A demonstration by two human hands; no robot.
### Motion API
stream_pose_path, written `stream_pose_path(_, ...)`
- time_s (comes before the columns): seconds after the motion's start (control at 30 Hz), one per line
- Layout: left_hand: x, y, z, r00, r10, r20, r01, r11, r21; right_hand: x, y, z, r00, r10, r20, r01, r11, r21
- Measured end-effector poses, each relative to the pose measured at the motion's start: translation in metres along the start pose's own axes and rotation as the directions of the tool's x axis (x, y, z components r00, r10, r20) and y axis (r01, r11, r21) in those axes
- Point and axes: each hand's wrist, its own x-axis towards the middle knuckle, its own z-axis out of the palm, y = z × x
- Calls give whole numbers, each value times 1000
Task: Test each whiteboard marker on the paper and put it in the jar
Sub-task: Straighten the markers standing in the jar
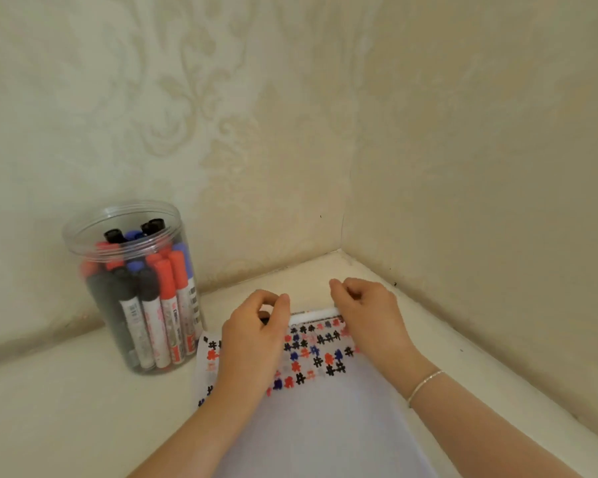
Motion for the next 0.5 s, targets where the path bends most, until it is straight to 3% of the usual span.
stream_pose_path(0.03,5,11,-9,998,49,-34,-48,998,26,5,-13,-2,990,-140,12,140,972,-189)
stream_pose_path(0.07,11,25,-20,989,131,-71,-125,989,85,8,-31,-2,953,-301,25,297,918,-262)
stream_pose_path(0.17,35,71,-62,890,419,-179,-353,882,311,4,-101,3,815,-559,152,571,819,-51)
stream_pose_path(0.27,59,103,-110,828,484,-284,-382,857,347,2,-163,14,735,-661,153,657,749,84)
stream_pose_path(0.33,68,108,-139,849,405,-339,-360,913,191,8,-192,26,737,-664,125,658,748,90)
stream_pose_path(0.4,71,99,-163,875,325,-360,-308,946,105,15,-213,36,811,-569,136,539,817,204)
stream_pose_path(0.5,68,61,-178,944,246,-221,-164,929,332,22,-232,45,876,-460,144,372,836,403)
